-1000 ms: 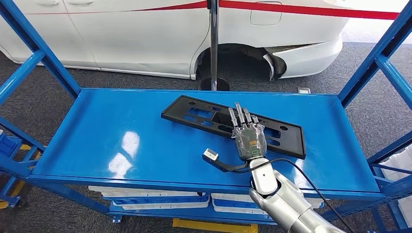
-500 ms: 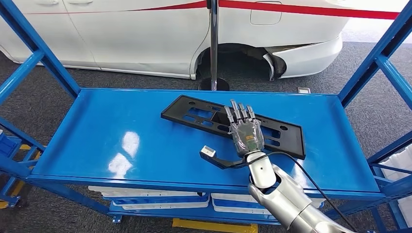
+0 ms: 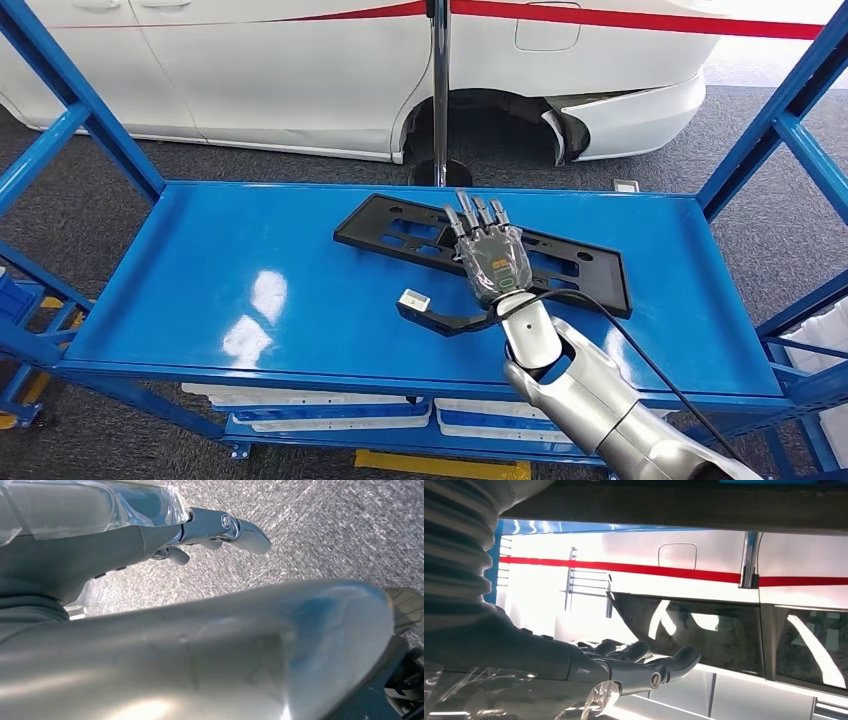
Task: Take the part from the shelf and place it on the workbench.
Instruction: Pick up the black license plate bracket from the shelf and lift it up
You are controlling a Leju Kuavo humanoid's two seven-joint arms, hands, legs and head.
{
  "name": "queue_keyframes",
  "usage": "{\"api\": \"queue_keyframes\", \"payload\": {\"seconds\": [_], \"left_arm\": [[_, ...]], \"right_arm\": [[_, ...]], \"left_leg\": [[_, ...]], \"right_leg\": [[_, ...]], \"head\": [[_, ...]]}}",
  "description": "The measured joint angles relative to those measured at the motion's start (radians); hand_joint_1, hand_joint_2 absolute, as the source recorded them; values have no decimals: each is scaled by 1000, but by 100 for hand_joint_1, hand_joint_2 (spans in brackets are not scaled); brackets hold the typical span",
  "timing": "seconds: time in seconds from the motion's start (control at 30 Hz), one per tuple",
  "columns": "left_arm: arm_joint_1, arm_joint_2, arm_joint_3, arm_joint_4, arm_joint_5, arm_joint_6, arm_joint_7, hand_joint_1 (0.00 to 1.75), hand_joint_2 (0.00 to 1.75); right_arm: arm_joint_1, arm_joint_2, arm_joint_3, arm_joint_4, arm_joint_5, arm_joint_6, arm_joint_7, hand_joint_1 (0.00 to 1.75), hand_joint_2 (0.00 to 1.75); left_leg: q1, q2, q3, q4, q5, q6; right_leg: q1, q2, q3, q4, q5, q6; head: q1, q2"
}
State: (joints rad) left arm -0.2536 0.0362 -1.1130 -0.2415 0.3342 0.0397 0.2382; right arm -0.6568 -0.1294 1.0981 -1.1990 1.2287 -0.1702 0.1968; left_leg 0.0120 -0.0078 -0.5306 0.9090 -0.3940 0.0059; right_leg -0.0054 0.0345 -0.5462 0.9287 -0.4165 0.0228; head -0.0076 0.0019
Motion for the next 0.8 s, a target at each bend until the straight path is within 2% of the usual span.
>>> {"api": "queue_keyframes", "payload": {"seconds": [0.8], "left_arm": [[12, -6, 21, 0, 1, 1, -23, 0, 0]], "right_arm": [[-20, -12, 51, -8, -55, 38, -5, 0, 175]], "left_leg": [[0, 0, 0, 0, 0, 0]], "right_leg": [[0, 0, 0, 0, 0, 0]], "head": [[0, 0]]}}
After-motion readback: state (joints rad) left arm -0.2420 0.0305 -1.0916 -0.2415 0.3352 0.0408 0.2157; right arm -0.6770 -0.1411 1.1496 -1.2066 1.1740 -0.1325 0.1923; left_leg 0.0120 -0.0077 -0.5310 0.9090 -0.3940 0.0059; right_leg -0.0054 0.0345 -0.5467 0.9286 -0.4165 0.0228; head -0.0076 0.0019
